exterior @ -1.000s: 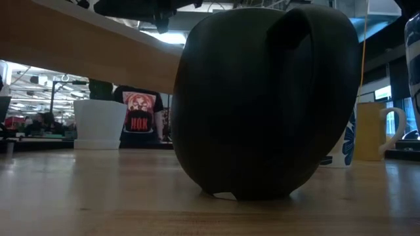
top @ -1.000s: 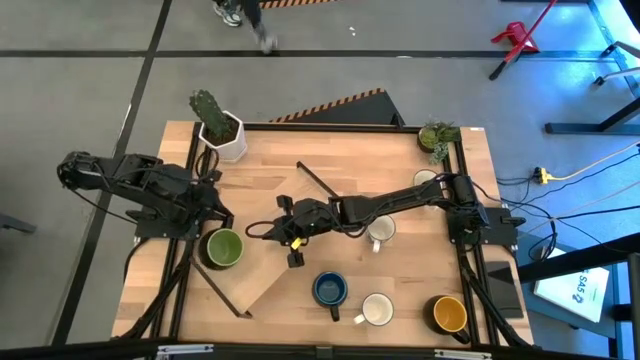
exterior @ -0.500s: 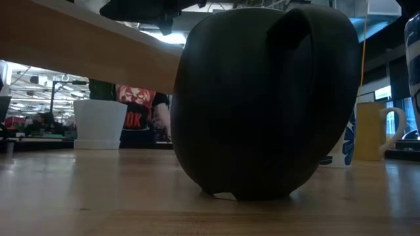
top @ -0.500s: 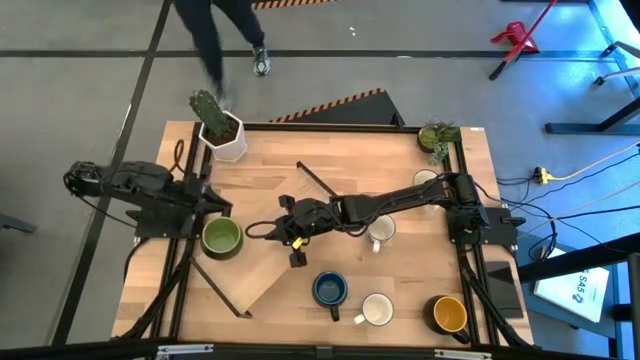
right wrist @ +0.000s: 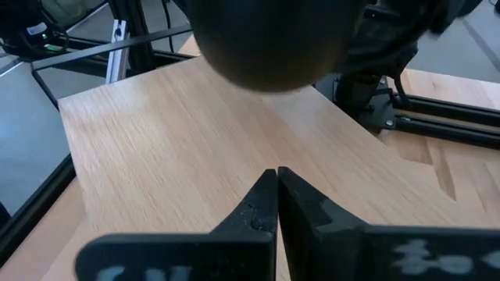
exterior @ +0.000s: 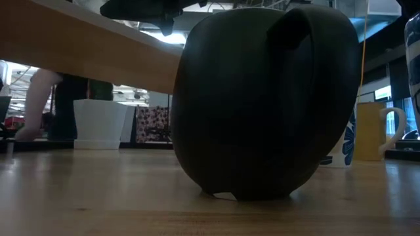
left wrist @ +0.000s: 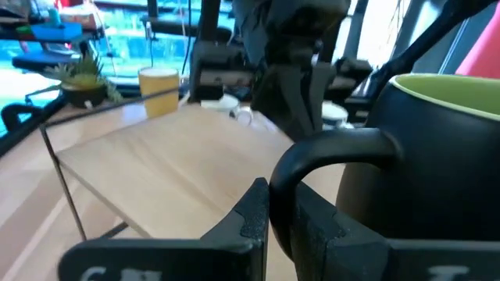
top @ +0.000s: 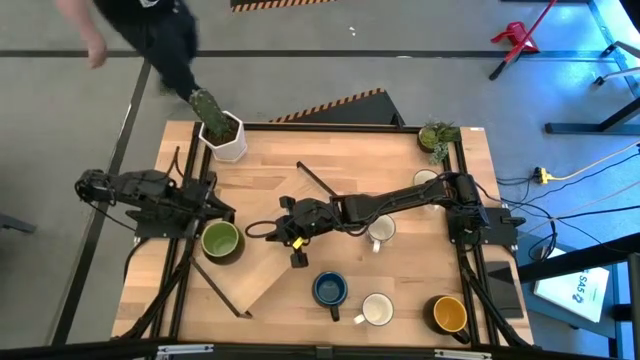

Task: Place coffee mugs
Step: Put the green black mug on the shelf

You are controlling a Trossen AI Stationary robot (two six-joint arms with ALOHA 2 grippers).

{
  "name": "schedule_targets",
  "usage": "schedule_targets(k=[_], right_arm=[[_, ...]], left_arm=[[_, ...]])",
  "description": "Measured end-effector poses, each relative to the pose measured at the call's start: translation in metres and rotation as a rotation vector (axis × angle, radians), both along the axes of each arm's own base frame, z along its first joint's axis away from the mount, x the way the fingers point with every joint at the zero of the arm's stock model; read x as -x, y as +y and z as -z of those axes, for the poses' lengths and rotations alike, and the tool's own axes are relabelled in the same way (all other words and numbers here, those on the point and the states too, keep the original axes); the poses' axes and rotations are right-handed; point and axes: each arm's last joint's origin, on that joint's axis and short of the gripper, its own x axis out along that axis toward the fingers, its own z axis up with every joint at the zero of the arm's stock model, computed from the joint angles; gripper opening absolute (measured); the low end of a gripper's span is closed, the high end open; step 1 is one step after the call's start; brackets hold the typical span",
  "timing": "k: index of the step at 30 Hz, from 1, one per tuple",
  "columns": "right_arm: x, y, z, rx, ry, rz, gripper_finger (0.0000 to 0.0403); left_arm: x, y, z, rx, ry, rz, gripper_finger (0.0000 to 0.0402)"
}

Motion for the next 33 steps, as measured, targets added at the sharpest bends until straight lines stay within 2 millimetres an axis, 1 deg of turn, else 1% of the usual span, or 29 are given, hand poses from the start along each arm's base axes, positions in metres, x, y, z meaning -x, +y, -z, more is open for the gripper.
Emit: schedule_targets(k=[7,10,15,21,33], right_arm=[[0.000,0.000,0.000,0.001,0.000,0.000,0.0000],[0.000,0.000,0.000,0.002,0.000,-0.002,0.0000],[0.000,0.000,0.000,0.000,0.001,-0.008,0.0000],[0.000,0.000,0.000,0.000,0.001,-0.008,0.0000],[-0.001,-0.007,0.000,0.001,0.002,0.008,0.0000]], left_arm=[[-0.007,-0.002,0.016,0.009,0.030,-0.004,0.0023],[-0.008,-0.002,0.020,0.018,0.040,-0.006,0.0023],[-0.008,-0.002,0.019,0.022,0.036,-0.007,0.0025],[-0.008,-0.002,0.018,0.053,0.029,-0.001,0.0052],[-0.008,-0.003,0.017,0.100,0.032,0.008,0.0060]])
